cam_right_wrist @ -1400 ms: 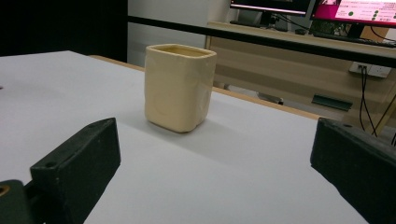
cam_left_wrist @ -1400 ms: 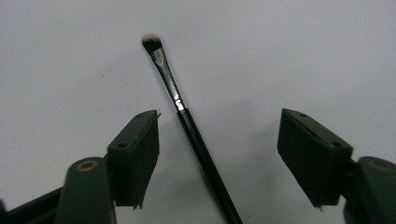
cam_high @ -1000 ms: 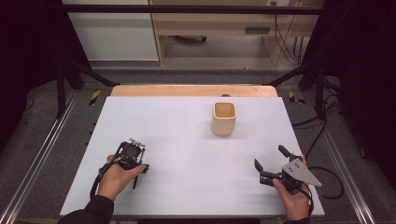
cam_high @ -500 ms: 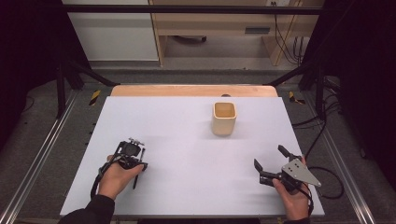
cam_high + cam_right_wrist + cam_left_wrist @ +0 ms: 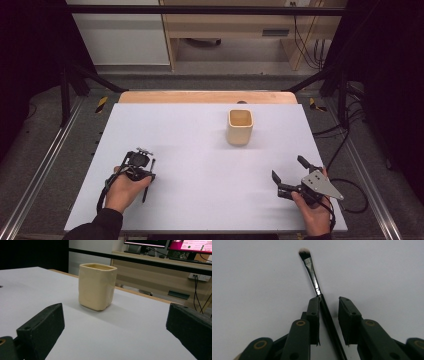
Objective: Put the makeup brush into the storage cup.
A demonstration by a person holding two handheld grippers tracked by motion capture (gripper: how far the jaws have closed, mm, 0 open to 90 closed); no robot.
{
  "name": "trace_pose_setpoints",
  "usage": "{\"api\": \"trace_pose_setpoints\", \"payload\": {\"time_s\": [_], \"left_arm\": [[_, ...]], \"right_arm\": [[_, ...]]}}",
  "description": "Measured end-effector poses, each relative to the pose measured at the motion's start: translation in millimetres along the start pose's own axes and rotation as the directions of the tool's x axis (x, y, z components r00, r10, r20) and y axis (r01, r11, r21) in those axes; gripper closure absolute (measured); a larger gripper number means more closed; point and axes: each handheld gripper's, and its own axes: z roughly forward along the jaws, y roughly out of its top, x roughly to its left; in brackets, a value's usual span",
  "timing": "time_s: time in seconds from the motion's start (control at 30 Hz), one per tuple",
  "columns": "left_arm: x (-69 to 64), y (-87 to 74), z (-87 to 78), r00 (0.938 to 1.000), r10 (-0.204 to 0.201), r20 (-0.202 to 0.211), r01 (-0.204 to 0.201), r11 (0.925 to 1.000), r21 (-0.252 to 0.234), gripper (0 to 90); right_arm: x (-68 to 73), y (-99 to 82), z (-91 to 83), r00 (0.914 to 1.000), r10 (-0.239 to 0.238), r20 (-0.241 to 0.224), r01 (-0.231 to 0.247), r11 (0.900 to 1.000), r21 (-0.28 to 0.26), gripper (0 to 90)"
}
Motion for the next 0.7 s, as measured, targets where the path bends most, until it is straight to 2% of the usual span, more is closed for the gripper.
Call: {"api": "trace_pose_setpoints", "payload": {"time_s": [0.33,0.47,0.7], "left_arm": [[2.7,-0.1,1.0,0.9999,-0.011,-0.006,0.011,0.9999,-0.008,81.4],[2.6,-1.3,0.6,0.9999,0.012,-0.010,-0.013,0.9999,-0.011,83.9],[7.9,-2.4,-8.0,0.9994,0.028,-0.019,-0.029,0.9972,-0.069,84.1]], "right_arm": [[0.6,-0.3,0.8,1.0000,-0.002,-0.003,0.002,1.0000,0.002,2.0],[1.0,-0.2,1.1,1.0000,-0.004,-0.005,0.004,1.0000,0.003,2.0],[1.7,-0.5,1.8,1.0000,-0.002,-0.007,0.002,1.0000,0.007,2.0]]}}
